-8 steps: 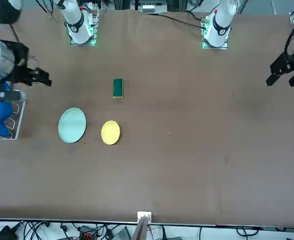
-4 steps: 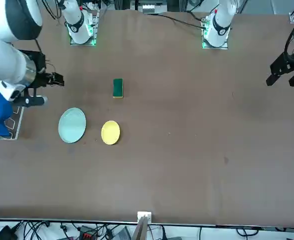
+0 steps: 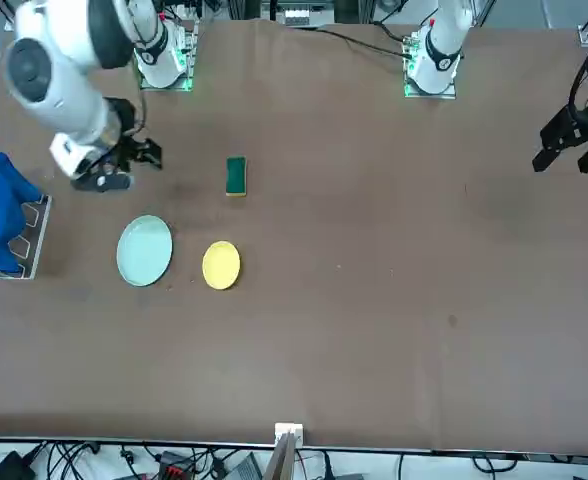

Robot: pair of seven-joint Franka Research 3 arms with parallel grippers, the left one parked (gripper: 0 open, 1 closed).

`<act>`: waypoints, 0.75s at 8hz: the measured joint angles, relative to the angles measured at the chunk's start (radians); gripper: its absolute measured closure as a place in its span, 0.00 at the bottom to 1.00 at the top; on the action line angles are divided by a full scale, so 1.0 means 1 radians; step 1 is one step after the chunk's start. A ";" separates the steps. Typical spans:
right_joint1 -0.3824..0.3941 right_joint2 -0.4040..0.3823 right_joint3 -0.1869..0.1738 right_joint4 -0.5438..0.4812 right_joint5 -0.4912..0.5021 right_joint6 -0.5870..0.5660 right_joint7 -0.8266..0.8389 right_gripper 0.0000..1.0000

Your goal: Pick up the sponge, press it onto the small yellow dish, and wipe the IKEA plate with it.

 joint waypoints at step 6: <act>0.196 0.088 0.003 -0.127 0.002 0.274 0.254 0.00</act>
